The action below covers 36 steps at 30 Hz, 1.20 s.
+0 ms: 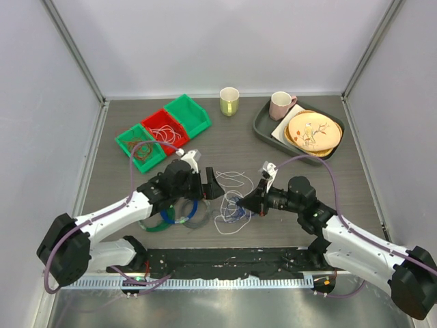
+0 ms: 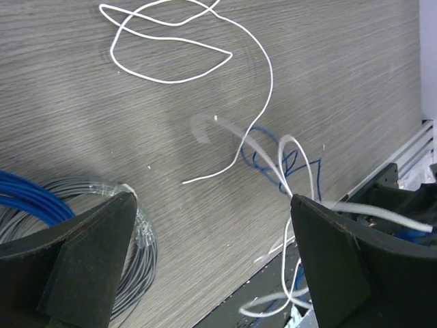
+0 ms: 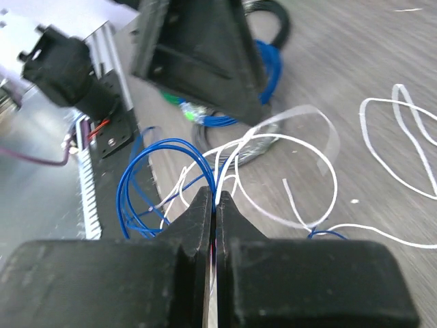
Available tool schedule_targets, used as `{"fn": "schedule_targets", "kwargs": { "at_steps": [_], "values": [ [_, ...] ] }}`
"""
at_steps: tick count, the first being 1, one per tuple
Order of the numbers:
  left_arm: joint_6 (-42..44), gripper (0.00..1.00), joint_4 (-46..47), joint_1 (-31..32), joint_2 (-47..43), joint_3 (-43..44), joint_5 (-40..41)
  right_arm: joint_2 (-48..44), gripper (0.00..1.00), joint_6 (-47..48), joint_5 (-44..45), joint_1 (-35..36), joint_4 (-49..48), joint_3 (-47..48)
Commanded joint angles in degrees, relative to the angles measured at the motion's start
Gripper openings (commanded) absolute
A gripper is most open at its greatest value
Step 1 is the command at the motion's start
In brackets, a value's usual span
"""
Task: Untangle the cables
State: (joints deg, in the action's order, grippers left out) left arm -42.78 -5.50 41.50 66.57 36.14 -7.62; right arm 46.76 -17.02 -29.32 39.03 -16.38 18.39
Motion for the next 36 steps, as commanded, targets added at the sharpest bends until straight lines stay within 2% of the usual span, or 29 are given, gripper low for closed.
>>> {"fn": "schedule_targets", "kwargs": {
  "at_steps": [1,10,15,21,26,29,32,36],
  "values": [
    [-3.27,1.00,5.32,-0.01,1.55,2.00,-2.31,-0.01,0.01,3.13,-6.45,2.02,-3.92,0.59],
    [-6.43,1.00,0.23,-0.01,1.82,4.02,3.04,1.67,0.01,5.15,-3.38,3.86,-1.37,1.73],
    [-7.14,0.98,-0.30,-0.01,0.50,3.67,1.91,0.97,0.01,5.41,-1.09,4.48,-1.20,1.65],
    [-7.84,0.97,-9.77,0.08,4.45,7.19,2.96,-1.58,0.01,5.59,1.89,4.66,-1.20,0.86],
    [-12.22,0.96,-16.47,0.52,4.28,6.58,5.33,-1.59,0.01,5.59,2.95,4.74,-1.11,0.77],
    [-20.28,0.96,-13.87,1.65,2.96,3.26,8.92,-0.62,0.01,5.94,3.57,4.83,-0.93,0.94],
    [-25.66,0.96,-8.32,2.27,3.48,0.08,7.79,-0.18,0.01,6.03,3.31,5.27,-1.02,1.12],
    [-29.62,0.94,-5.05,3.67,6.81,0.60,5.86,-0.44,0.01,6.29,4.27,5.53,-1.02,0.94]
  ]
}}
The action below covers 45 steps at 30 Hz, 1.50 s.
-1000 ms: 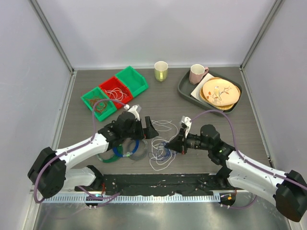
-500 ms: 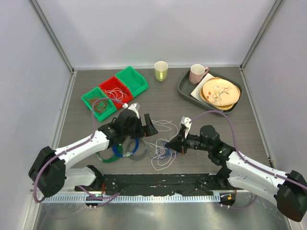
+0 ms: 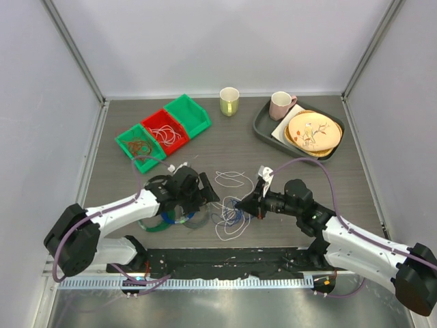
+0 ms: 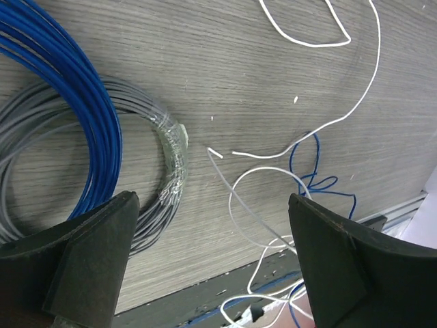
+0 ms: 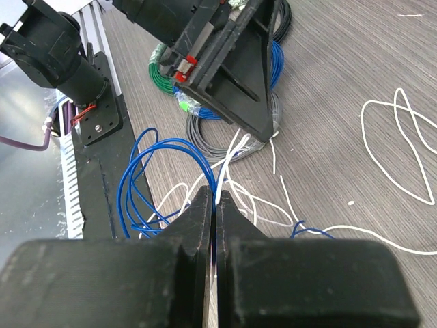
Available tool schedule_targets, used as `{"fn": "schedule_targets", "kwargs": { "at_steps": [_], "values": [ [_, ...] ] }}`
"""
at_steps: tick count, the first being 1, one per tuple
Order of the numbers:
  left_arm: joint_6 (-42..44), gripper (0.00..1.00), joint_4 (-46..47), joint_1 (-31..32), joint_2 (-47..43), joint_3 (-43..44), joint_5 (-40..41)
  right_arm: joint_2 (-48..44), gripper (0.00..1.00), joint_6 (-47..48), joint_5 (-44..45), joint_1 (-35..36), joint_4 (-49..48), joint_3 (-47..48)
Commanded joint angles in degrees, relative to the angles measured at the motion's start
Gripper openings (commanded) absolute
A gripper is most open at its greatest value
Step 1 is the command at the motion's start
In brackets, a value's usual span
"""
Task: Untangle the cables
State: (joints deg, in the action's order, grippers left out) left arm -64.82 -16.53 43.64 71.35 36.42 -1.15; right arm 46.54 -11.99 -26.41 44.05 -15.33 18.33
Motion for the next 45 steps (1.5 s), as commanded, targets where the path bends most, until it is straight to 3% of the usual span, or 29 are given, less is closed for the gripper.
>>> {"fn": "schedule_targets", "kwargs": {
  "at_steps": [1,5,8,9,11,12,13,17,20,24,25,28,30,32,35,37,38,39,42,45],
  "values": [
    [-8.30,0.94,6.42,2.06,2.65,0.31,-0.52,-0.31,0.01,1.27,1.45,0.59,-2.16,1.01],
    [-10.94,0.81,9.93,3.38,5.37,-0.04,-0.17,-0.40,0.01,1.62,1.02,0.86,-2.07,1.01],
    [-11.47,0.56,12.92,3.38,6.87,-0.21,-1.31,-0.14,0.01,1.70,1.01,1.12,-1.63,1.18],
    [-11.12,0.38,13.11,3.38,7.13,-0.04,-1.40,0.04,0.01,1.71,1.01,1.21,-1.46,1.45],
    [-10.42,0.22,12.15,3.47,7.31,0.75,-0.97,0.04,0.01,1.88,1.36,1.39,-0.93,1.54],
    [-10.16,0.06,11.71,3.38,7.14,1.01,-0.18,0.12,0.01,1.88,1.63,1.30,-0.84,1.62],
    [-9.46,0.00,11.00,3.47,6.61,1.63,0.44,0.04,0.01,1.88,1.89,1.47,-0.67,1.71],
    [-7.96,0.00,5.83,3.38,3.81,2.51,5.97,-0.05,0.01,1.01,8.38,1.47,1.70,2.24],
    [-7.08,0.00,2.58,3.38,-0.49,2.16,10.98,0.30,0.01,-0.40,20.49,1.47,5.99,3.38],
    [-6.81,0.00,-5.33,3.47,-8.91,1.81,22.04,1.53,0.02,-6.26,42.54,1.39,11.98,5.48],
    [-6.99,0.00,-8.66,3.47,-10.69,1.72,24.50,2.05,0.02,-7.60,52.42,1.47,13.82,6.01],
    [-6.90,0.00,-14.55,3.38,-18.25,1.37,32.59,4.34,0.09,-14.27,67.74,1.39,21.91,8.21],
    [-7.60,0.00,-17.55,3.30,-22.72,1.37,38.13,5.39,0.17,-18.49,71.75,1.47,25.78,9.35],
    [-8.83,0.00,-23.08,3.38,-25.20,1.81,41.74,5.75,0.32,-21.22,75.35,1.30,28.24,9.62],
    [-10.94,0.00,-29.42,3.38,-30.29,2.77,47.02,6.36,0.41,-24.13,77.39,1.12,30.26,9.88],
    [-10.77,0.00,-30.48,3.38,-33.80,2.69,48.08,5.67,0.49,-19.43,73.90,1.12,29.93,10.50],
    [-10.42,0.00,-30.05,3.38,-34.87,2.43,47.73,5.05,0.61,-15.47,70.39,1.21,26.09,10.41],
    [-9.46,0.00,-29.09,3.38,-35.75,1.99,47.21,4.35,0.64,-12.74,61.40,1.21,23.62,9.28],
    [-4.72,0.00,-23.82,3.38,-37.34,0.40,43.17,0.84,0.69,-5.95,43.20,1.21,12.73,5.60],
    [-2.08,0.00,-23.02,3.38,-37.25,1.01,41.32,-1.71,0.71,-2.96,33.73,1.30,7.43,4.17]
  ]
}}
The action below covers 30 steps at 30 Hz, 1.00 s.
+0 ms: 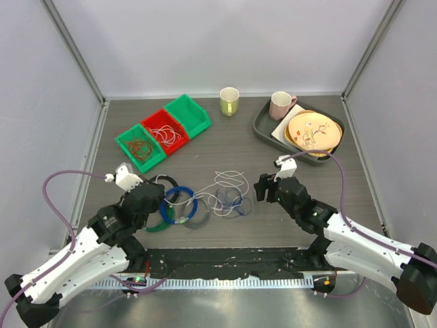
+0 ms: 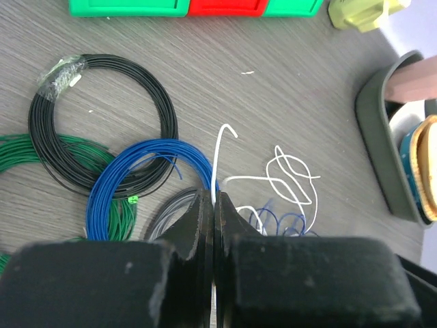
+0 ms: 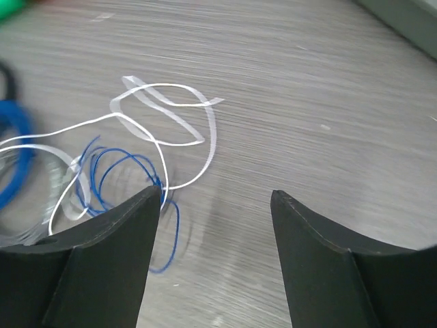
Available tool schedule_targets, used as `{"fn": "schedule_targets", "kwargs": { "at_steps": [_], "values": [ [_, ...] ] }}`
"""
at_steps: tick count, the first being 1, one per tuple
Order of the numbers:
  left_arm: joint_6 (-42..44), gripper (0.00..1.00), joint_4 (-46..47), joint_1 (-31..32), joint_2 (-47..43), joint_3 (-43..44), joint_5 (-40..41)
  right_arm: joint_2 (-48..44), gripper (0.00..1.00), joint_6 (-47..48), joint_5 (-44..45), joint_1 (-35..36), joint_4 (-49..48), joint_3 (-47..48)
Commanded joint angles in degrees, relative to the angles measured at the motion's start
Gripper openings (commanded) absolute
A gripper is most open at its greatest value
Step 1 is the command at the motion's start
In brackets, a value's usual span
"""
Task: Untangle the cables
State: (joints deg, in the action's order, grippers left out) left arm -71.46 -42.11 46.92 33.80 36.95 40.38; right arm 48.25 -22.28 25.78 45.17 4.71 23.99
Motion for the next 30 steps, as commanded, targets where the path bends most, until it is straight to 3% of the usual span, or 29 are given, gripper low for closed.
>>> {"fn": "schedule_targets", "kwargs": {
  "at_steps": [1,4,8,15,24,27,30],
  "values": [
    [5.36,0.00,3.51,0.02,0.39,0.58,-1.61,-3.69,0.71,8.12,-23.27,0.36,-13.49,-1.49],
    [8.26,0.00,6.24,0.10,0.30,0.23,-4.25,-3.78,0.71,10.50,-33.72,1.24,-15.60,-1.14],
    [9.23,0.00,6.60,0.02,0.04,0.40,-5.57,0.34,0.72,13.92,-38.00,5.80,-16.84,1.66],
    [10.55,0.00,5.99,0.02,-2.95,-0.74,-6.63,18.00,0.72,21.23,-26.84,13.45,-12.88,13.35],
    [10.64,0.00,3.53,0.02,-9.01,-1.79,-7.51,40.77,0.71,25.45,-27.27,13.37,-15.70,25.22],
    [10.47,0.00,2.82,0.10,-10.94,-1.97,-7.51,46.75,0.69,25.45,-26.05,13.46,-15.69,28.21],
    [10.47,0.00,2.21,0.02,-12.44,-1.97,-7.51,49.66,0.58,22.57,-18.24,13.37,-18.06,29.45]
  ]
}}
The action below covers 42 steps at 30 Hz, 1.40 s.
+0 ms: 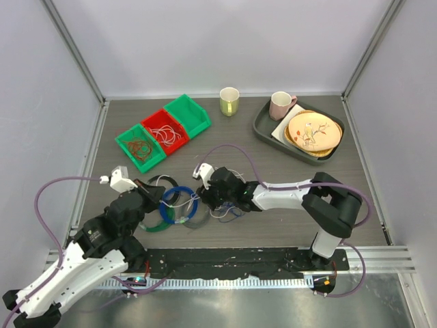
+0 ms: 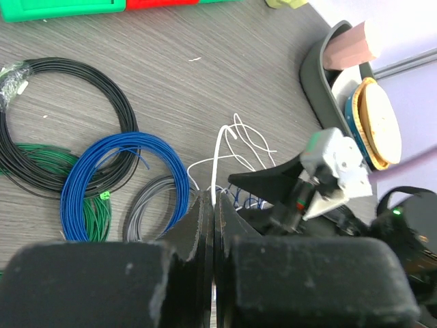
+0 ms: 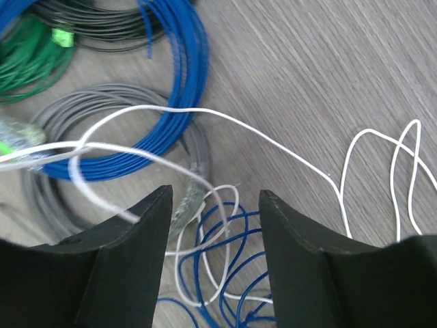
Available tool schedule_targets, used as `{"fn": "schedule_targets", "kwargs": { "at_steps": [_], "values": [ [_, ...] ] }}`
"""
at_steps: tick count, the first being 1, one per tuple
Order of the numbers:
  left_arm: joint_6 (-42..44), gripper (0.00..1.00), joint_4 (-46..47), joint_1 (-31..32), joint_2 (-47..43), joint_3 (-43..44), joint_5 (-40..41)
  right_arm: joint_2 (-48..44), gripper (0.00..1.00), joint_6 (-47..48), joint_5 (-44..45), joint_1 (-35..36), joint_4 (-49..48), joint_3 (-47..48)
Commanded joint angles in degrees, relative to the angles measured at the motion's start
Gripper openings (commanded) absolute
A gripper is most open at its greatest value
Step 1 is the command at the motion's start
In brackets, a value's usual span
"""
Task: Untangle the cables
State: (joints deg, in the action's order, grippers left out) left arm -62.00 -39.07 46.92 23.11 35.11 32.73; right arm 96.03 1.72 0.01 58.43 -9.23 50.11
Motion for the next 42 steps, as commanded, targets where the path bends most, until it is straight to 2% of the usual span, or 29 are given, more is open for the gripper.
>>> {"fn": "schedule_targets", "kwargs": {
  "at_steps": [1,2,3,4,5,8,13,14,17,24,27,28,31,32,33,34,36,37,38,39,42],
  "values": [
    [0.91,0.00,-1.09,0.02,-1.93,-0.05,0.31,1.97,0.37,-1.63,13.12,0.10,-4.65,3.33],
    [0.74,0.00,-1.53,0.02,-2.19,0.04,1.10,1.80,0.23,-3.37,16.57,0.19,-4.74,3.16],
    [0.22,0.00,-2.32,0.02,-2.63,0.13,1.37,0.66,0.05,-5.65,19.91,0.01,-4.57,2.89],
    [0.04,0.00,-2.68,0.10,-2.81,0.22,1.63,-0.31,0.01,-6.28,23.25,-0.16,-2.91,2.63],
    [-0.14,0.00,-3.03,0.11,-3.16,0.31,2.24,-1.36,0.01,-7.33,28.67,-0.51,-1.94,1.93],
    [-0.76,0.00,-3.82,0.02,-3.86,0.22,2.86,-6.72,0.01,-13.39,36.87,-4.37,4.56,-0.08],
    [-2.07,0.00,-5.49,0.02,-5.79,0.13,4.80,-20.58,0.01,-23.68,39.45,-16.84,14.41,-6.15],
    [-2.16,0.00,-5.75,0.02,-6.06,0.22,5.06,-22.62,0.01,-25.78,39.63,-21.13,15.38,-8.08],
    [-2.43,0.00,-6.02,0.02,-6.24,0.22,5.76,-30.51,0.01,-26.59,39.80,-26.68,18.63,-10.63],
    [-2.52,0.00,-6.28,0.02,-4.40,0.48,6.47,-40.74,0.01,-26.25,47.36,-30.65,27.59,-11.44],
    [-0.41,0.00,-2.87,0.02,-3.52,-0.48,4.45,-44.07,0.01,-19.94,39.23,-30.75,24.11,-11.87],
    [0.38,0.00,-1.29,0.02,-3.08,-1.09,3.14,-44.96,0.01,-17.82,30.84,-30.75,22.26,-12.57],
    [5.12,0.00,5.74,0.10,0.43,-2.15,-4.23,-48.39,0.01,-15.44,17.96,-30.75,16.28,-12.06],
    [6.00,0.00,8.98,0.11,1.92,-2.33,-6.26,-49.09,0.01,-15.86,10.87,-30.75,15.22,-11.27],
    [7.93,0.00,10.84,0.11,4.37,-2.50,-10.28,-49.62,0.01,-16.39,8.45,-30.66,13.82,-10.30],
    [8.47,0.05,12.77,0.02,5.88,-3.11,-11.88,-50.23,0.01,-17.18,5.64,-30.75,13.28,-8.03],
    [9.87,0.26,18.40,0.02,8.08,-3.91,-17.23,-50.59,0.01,-18.58,1.23,-30.66,13.01,-5.38],
    [10.84,0.54,19.81,0.02,10.09,-4.26,-18.91,-50.50,0.01,-19.55,0.78,-30.66,13.36,-2.85],
    [11.45,0.66,21.82,0.02,10.80,-4.26,-20.15,-50.41,0.01,-19.99,-1.74,-30.66,13.63,-1.69],
    [11.98,0.85,22.71,0.02,11.60,-4.26,-21.29,-50.24,0.01,-20.26,-4.47,-30.75,14.33,-0.64],
    [13.48,1.00,25.09,0.10,13.01,-4.53,-24.81,-49.36,0.01,-23.24,-9.39,-30.66,14.42,2.36]
  ]
}}
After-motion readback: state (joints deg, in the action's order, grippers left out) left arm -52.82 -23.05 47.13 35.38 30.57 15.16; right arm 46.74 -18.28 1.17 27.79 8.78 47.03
